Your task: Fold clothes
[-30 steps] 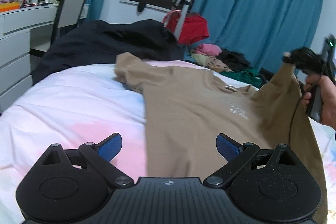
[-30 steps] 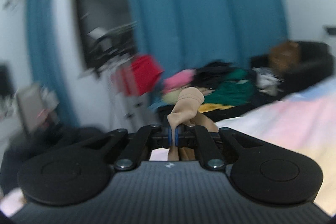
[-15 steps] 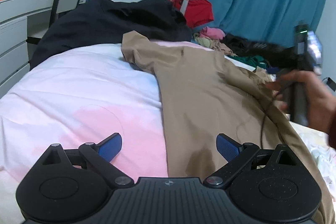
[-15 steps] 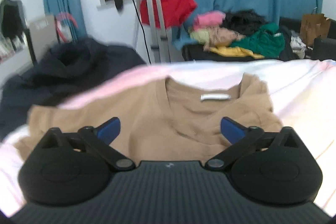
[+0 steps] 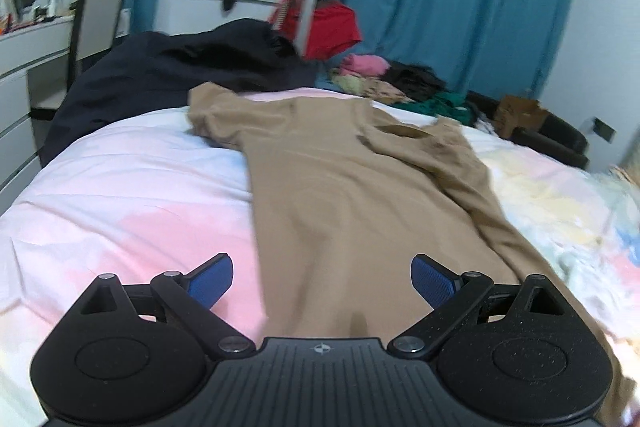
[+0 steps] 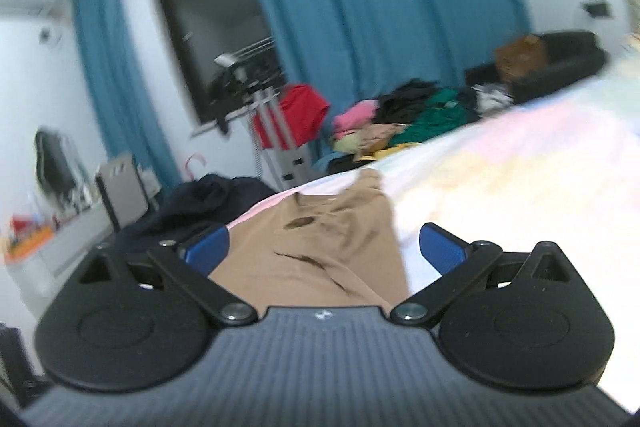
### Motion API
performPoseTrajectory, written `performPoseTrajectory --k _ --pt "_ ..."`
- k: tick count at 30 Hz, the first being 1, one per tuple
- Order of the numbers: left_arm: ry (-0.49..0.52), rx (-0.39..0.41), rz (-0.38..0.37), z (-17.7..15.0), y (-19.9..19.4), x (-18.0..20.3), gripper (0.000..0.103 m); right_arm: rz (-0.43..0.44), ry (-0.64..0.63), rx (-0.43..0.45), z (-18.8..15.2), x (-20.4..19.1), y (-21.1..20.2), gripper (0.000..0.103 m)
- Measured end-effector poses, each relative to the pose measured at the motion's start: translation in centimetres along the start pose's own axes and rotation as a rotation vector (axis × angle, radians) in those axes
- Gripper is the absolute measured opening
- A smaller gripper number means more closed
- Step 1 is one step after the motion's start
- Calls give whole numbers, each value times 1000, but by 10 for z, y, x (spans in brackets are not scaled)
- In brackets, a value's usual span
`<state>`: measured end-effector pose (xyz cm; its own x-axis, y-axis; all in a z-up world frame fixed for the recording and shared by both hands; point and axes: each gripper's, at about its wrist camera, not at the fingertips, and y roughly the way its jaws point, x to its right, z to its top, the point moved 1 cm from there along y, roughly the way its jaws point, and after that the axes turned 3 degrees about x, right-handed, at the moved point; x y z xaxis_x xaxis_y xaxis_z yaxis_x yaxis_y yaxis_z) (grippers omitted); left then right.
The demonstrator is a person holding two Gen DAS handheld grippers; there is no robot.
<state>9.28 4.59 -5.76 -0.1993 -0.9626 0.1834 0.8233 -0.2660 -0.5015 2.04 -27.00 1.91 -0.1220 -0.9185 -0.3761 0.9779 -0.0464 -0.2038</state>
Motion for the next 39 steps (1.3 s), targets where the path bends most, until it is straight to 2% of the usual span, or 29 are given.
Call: performPoseTrajectory --k 3,6,9,13,18,24,26,28,31,32,33,35,37,39 --pt "64 -3 -26 -9 -16 28 96 -57 17 62 -1 22 -40 103" --pt "119 -35 -56 -20 -23 62 94 -110 42 112 -1 45 -59 103" --pt "104 -105 -103 -27 -21 98 86 -150 88 160 3 65 -70 103" --pt "120 -160 -162 -33 -19 154 85 -199 108 247 7 86 -87 103" --pt "123 -252 -244 -38 -4 225 78 -229 190 297 6 116 -94 103" --pt "262 -322 -344 -55 11 303 70 -256 242 386 6 137 -104 103" --pt "305 -361 -390 -68 17 319 68 -257 236 425 6 140 -110 103" --pt "335 -416 -405 -81 28 328 64 -267 225 454 6 141 -115 103" --pt "363 -466 -402 -98 43 333 52 -257 220 456 4 145 -115 103" --pt "362 -476 -405 -101 46 334 45 -253 224 445 3 145 -112 103" --pt "361 -486 -407 -105 50 335 30 -250 227 434 3 146 -109 103" --pt "362 -506 -406 -110 53 329 9 -247 236 431 2 148 -108 103" --pt "353 -479 -408 -109 50 321 2 -244 250 435 2 151 -108 103" --pt "324 -447 -421 -103 41 309 1 -241 265 431 2 155 -107 103"
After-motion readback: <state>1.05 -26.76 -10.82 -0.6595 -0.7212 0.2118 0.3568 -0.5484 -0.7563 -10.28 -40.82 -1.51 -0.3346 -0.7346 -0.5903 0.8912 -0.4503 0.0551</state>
